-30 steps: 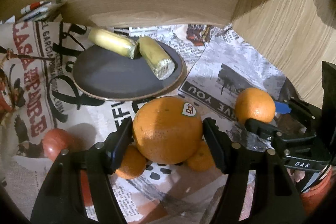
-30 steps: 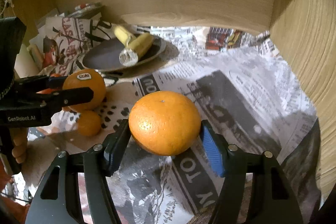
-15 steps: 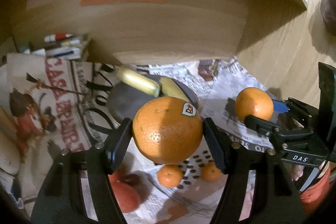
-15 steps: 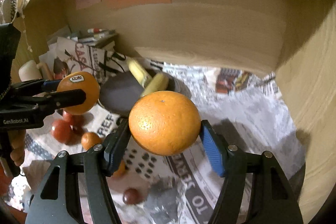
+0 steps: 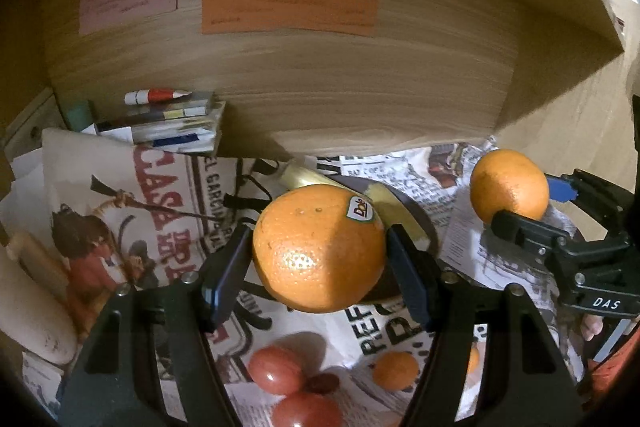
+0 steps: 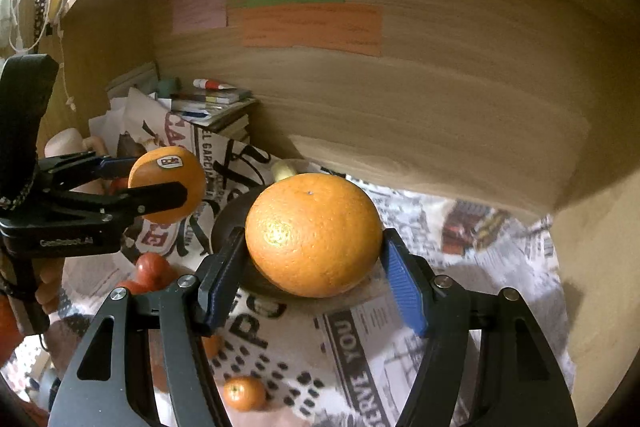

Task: Organize fruits
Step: 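Carry both oranges onto the grey plate beside the corn cobs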

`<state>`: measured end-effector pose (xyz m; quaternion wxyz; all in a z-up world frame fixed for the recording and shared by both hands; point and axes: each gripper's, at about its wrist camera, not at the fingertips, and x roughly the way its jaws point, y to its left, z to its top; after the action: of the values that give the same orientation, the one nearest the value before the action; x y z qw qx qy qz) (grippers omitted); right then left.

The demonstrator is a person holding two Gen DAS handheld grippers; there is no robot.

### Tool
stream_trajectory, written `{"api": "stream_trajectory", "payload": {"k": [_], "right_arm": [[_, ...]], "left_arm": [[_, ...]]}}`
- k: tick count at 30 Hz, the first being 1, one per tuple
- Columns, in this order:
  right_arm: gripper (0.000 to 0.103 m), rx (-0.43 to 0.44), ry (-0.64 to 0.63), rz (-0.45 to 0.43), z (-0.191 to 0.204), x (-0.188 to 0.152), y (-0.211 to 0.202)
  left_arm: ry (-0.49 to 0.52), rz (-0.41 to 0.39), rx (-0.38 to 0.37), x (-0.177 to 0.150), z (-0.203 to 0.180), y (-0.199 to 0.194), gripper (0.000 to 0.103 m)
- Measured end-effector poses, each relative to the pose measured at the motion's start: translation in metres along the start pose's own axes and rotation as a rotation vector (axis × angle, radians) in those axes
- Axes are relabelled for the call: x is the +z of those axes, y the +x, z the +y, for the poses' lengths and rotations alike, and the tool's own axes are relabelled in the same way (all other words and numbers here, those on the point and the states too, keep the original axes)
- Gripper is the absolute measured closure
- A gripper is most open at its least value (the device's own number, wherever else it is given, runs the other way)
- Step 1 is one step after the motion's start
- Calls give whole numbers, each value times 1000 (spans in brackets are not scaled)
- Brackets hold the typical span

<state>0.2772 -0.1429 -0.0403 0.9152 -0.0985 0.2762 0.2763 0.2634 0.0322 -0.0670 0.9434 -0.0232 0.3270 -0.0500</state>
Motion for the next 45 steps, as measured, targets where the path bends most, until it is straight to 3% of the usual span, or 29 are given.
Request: {"api": "stream_trajectory", "payload": {"k": [11, 27, 34, 37, 45], "right_arm": [[40, 25, -46, 51, 9, 20, 47], [39, 91, -85, 254, 23, -3, 118], [38, 88, -117, 257, 28, -6, 118], [33, 89, -104, 249, 23, -3, 115], [32, 70, -99, 242, 18, -2, 100]], "left_arm": [[-2, 37, -10, 16, 18, 33, 35], [-6, 168, -60, 15, 30, 90, 35], [0, 258, -90, 11, 27, 114, 35], [14, 296, -88, 10, 22, 122, 35], [-20, 290, -104, 12, 23, 120, 34]]}}
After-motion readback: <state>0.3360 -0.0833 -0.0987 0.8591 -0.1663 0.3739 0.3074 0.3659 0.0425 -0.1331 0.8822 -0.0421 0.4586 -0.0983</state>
